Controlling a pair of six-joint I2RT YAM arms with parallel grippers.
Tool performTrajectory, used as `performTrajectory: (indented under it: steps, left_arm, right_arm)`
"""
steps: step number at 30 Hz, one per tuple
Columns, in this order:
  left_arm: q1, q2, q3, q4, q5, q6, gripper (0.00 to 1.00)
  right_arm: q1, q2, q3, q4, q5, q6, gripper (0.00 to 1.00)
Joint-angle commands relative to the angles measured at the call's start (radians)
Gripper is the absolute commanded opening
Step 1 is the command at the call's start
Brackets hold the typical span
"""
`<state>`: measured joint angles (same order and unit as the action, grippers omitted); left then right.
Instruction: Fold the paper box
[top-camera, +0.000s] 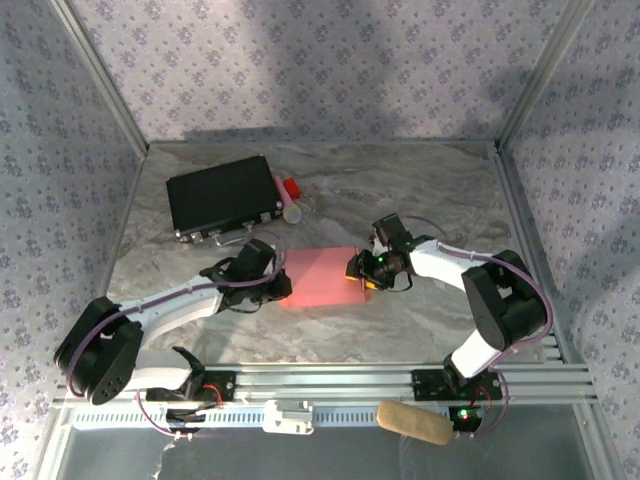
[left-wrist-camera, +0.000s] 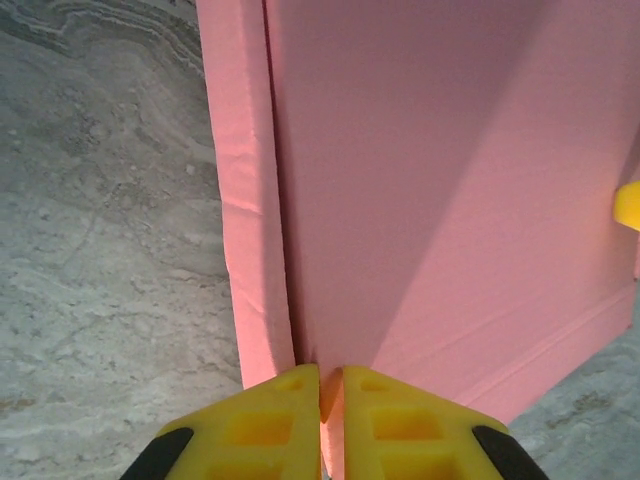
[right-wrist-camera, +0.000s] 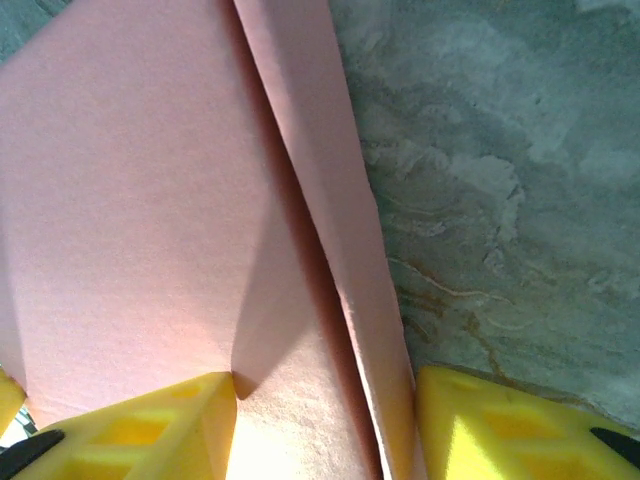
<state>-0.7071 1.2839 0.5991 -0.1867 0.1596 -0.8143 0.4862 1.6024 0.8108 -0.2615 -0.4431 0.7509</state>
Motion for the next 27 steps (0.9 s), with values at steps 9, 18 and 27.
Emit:
performTrajectory:
  steps: [9,18,27]
  left_arm:
    - [-0.038,-0.098,0.069,-0.19,-0.184,0.081,0.53]
    - [0.058,-0.115,-0.009,-0.013,-0.028,0.114,0.6]
    - [0.073,0.1,-0.023,0.147,0.021,0.109,0.52]
  right_arm:
    - [0.026,0.062,0.041,-0.074,0.037,-0.011,0.41]
    - [0.033,0.049,0.046,-0.08,0.041,-0.015,0.42]
    - [0.04,0.019,0.048,-0.07,0.023,-0.051,0.48]
